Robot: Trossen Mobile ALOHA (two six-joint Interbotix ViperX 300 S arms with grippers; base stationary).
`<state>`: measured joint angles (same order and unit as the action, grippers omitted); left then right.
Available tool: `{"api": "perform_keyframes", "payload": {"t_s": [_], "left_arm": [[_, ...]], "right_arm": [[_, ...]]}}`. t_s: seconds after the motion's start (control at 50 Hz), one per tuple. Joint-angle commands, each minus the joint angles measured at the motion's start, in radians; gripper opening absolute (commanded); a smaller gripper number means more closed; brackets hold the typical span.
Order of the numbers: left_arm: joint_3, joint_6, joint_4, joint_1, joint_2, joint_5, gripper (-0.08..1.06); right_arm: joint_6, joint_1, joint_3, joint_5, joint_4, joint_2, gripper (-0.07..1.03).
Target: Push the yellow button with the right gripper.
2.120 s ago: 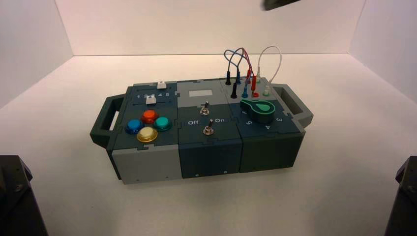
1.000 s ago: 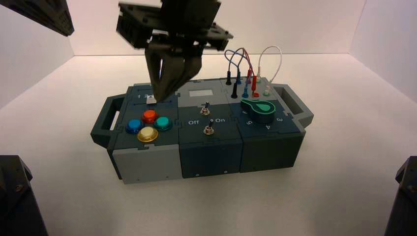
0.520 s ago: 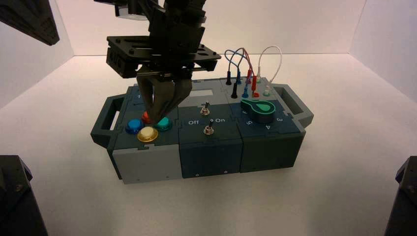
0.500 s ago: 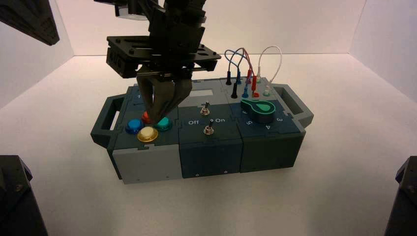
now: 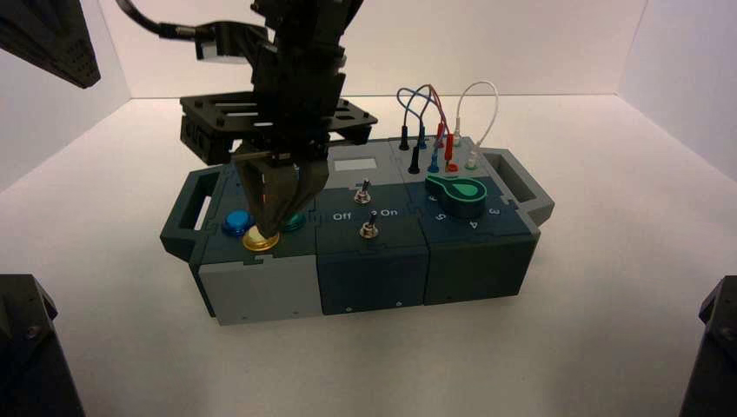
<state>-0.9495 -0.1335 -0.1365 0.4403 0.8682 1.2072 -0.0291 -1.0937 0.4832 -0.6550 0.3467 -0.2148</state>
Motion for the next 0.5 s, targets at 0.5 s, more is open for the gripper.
{"api": "perform_keyframes", "payload": {"t_s": [0.5], "left_arm": [[-0.017,0.003,0.009,0.002,0.0,-0.011,-0.03]], "right_arm": [[0.017,-0.008,-0.017,0.018,0.003,-0.003,-0.02]]}}
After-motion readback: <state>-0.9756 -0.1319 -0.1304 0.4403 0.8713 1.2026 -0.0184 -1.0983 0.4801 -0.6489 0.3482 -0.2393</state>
